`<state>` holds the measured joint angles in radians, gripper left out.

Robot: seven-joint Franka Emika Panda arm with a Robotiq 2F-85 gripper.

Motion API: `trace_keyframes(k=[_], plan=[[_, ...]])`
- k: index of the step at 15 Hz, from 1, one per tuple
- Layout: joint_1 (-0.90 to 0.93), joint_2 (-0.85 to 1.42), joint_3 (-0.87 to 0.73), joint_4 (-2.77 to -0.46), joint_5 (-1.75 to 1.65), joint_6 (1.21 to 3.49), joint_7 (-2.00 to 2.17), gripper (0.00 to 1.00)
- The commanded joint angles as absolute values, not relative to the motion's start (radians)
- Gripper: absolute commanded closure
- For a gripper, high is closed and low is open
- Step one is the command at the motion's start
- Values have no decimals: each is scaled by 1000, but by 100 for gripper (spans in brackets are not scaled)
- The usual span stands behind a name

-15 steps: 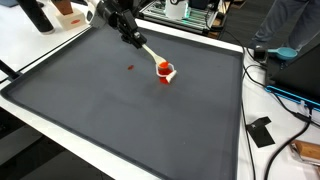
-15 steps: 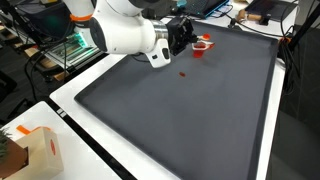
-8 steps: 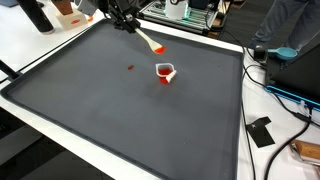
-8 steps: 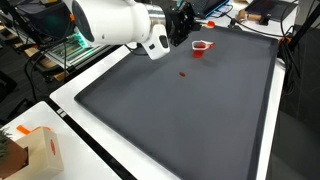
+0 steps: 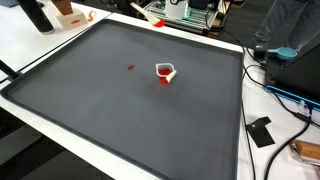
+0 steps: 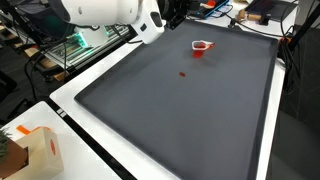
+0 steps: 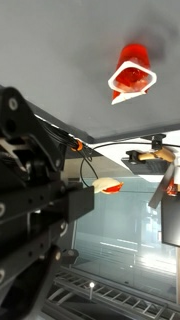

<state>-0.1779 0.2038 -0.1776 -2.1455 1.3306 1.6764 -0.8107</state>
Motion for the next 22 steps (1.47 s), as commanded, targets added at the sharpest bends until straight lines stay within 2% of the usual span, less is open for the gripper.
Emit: trace_keyframes(k=[1,14,22], plan=[[-195,150,-195,-2164,1275,1635,-763,97],[-190,23,-202,-2163,939,1686,-619,97],[-148,-8,-147,-2174,658,1892,-531,97]])
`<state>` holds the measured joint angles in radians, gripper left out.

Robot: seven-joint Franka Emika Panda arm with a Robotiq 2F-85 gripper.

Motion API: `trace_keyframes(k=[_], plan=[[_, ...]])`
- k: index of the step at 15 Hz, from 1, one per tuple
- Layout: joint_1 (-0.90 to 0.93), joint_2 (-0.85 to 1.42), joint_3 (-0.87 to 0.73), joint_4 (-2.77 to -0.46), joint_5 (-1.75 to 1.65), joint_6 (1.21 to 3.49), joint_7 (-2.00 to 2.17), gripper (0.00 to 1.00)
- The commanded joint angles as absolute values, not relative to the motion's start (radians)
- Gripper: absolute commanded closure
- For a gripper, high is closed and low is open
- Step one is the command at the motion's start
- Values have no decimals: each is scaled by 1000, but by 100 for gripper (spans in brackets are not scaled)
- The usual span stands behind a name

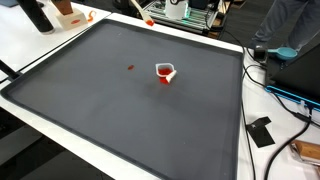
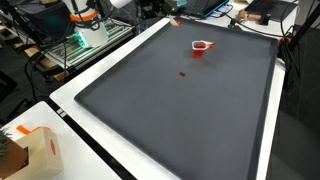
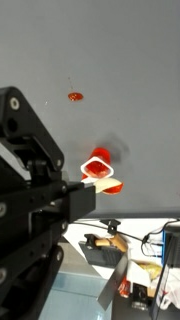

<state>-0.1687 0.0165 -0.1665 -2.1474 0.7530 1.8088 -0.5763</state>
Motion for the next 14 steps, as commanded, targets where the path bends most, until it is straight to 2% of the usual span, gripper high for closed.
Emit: trace_keyframes(k=[1,14], plan=[[-142,-8,-138,-2176,630,1918,-524,97],[-89,-16,-78,-2188,453,2051,-445,97]])
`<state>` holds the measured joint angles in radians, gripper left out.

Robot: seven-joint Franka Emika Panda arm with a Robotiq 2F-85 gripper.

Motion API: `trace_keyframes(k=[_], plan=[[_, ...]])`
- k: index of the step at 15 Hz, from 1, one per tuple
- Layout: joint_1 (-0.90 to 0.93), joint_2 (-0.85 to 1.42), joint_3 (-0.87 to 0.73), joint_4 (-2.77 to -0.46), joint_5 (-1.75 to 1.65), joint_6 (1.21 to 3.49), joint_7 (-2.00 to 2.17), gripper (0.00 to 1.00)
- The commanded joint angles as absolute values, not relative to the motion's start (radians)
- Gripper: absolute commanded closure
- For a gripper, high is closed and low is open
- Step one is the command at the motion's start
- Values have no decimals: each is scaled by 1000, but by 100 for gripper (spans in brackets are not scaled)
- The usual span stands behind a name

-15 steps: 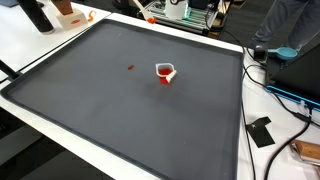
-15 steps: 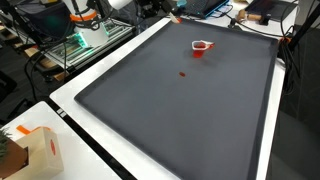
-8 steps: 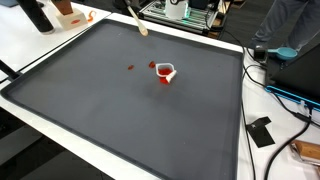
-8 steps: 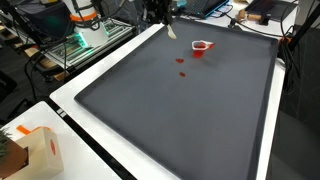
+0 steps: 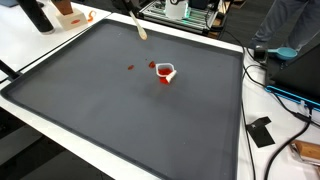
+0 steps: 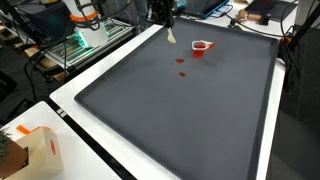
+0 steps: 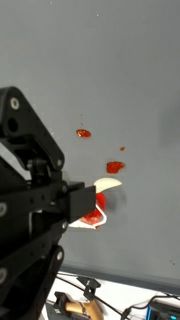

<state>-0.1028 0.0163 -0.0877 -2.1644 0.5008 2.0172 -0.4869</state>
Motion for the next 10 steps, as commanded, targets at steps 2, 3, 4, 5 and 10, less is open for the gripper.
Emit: trace_keyframes(k=[2,3,4,5,10], plan=[[-76,-29,-65,-2179,416,2059,-418,97],[-69,-37,-58,-2172,394,2060,-399,97],[-61,-44,-51,-2163,371,2056,-381,97],[-53,-51,-43,-2153,347,2051,-359,97],[-4,-70,7,-2092,191,2038,-242,97]])
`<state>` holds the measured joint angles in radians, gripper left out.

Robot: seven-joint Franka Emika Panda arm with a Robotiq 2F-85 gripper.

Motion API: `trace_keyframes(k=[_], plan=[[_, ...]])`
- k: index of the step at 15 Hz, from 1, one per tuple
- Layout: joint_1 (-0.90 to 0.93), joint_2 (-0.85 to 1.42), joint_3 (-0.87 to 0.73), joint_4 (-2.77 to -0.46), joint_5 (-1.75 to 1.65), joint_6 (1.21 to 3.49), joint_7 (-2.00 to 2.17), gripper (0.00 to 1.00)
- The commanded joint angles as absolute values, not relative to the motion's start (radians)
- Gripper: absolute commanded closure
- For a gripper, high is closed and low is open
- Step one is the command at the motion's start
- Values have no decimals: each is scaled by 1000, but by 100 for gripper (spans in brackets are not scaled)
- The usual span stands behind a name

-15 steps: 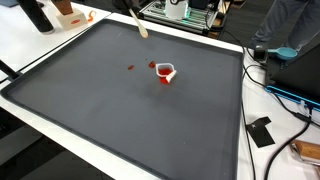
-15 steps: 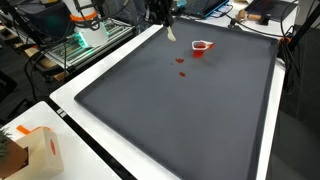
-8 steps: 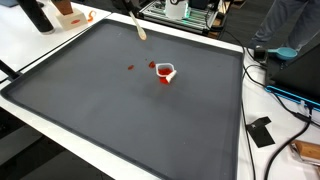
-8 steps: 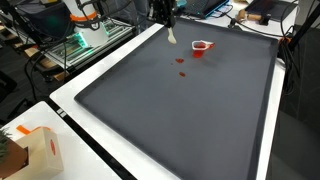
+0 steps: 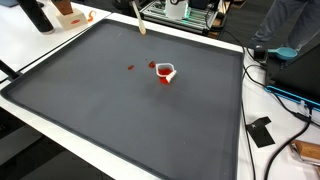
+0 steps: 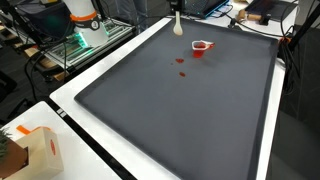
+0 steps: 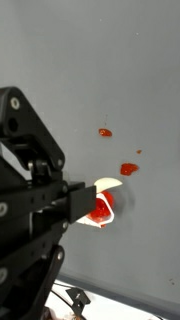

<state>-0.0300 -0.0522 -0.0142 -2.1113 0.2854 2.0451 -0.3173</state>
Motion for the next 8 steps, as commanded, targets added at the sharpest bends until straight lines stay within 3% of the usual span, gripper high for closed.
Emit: trace_keyframes(k=[1,7,8], plan=[[5,-71,17,-2081,160,2035,-221,97],[48,-62,65,-2032,12,2006,-125,97],[43,-62,54,-2045,50,2037,-151,87]])
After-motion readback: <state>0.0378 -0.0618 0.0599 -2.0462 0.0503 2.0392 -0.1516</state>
